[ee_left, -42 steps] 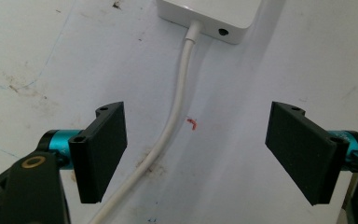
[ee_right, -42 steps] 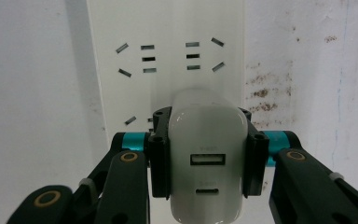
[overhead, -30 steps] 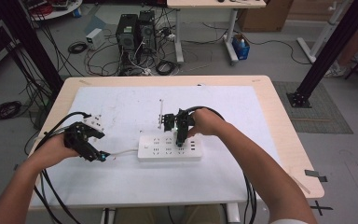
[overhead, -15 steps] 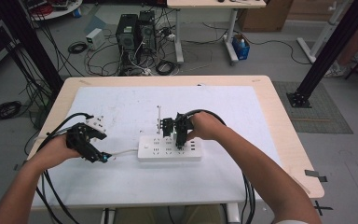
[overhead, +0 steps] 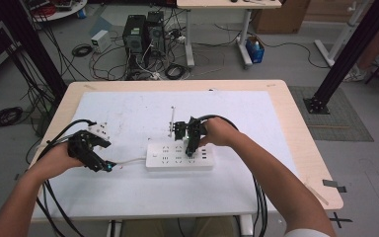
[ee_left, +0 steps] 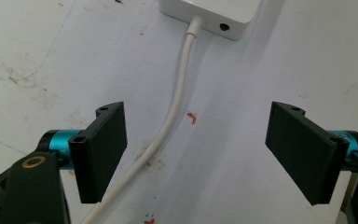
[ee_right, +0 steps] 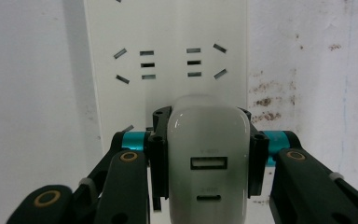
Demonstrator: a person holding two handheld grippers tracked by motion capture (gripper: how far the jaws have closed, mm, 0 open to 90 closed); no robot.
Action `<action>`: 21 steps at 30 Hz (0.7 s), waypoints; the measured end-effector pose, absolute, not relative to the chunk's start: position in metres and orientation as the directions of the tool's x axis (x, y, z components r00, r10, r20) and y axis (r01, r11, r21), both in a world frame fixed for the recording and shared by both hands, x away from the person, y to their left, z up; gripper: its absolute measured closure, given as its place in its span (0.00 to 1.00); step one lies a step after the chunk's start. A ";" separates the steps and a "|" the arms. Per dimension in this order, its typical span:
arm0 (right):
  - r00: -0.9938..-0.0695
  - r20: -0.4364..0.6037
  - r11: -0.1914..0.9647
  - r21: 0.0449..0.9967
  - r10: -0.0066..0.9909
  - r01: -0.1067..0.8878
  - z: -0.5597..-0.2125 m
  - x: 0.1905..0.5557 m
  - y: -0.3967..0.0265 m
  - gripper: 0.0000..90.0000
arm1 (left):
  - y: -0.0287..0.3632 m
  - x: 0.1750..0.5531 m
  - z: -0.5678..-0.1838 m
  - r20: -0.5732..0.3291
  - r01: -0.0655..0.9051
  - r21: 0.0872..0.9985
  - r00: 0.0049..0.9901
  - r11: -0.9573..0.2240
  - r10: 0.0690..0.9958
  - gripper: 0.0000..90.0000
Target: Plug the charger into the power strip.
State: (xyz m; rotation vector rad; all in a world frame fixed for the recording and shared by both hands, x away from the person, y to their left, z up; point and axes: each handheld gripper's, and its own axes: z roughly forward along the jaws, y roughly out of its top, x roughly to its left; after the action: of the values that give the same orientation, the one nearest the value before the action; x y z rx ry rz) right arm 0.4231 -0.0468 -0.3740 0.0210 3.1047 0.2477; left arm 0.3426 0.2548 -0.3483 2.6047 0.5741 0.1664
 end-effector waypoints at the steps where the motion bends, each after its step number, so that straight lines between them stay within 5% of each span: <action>1: -1.000 -0.011 0.986 0.164 0.018 0.016 -0.374 0.425 -0.048 0.70 | 0.254 0.342 -0.348 0.018 0.366 0.466 0.907 -0.806 0.422 0.23; 11: -1.000 -0.013 0.987 0.161 0.021 0.018 -0.375 0.425 -0.048 0.68 | 0.250 0.341 -0.347 0.025 0.352 0.461 0.912 -0.814 0.409 0.23; 14: -0.994 -0.035 0.980 0.176 0.101 0.093 -0.369 0.427 -0.048 0.30 | 0.250 0.341 -0.346 0.029 0.354 0.469 0.910 -0.809 0.415 0.23; 19: -0.976 0.021 0.916 0.343 0.216 0.210 -0.340 0.433 -0.069 0.24 | 0.250 0.341 -0.346 0.030 0.354 0.467 0.910 -0.810 0.414 0.23; 21: -0.949 0.002 0.869 0.403 0.315 0.289 -0.323 0.434 -0.092 0.14 | 0.250 0.342 -0.347 0.036 0.353 0.475 0.907 -0.806 0.419 0.23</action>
State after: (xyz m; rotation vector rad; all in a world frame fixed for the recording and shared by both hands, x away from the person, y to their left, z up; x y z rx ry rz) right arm 0.4336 -0.0924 -0.3232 0.4807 2.9747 0.6263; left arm 0.3424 0.2503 -0.3469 2.5998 0.5591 0.1915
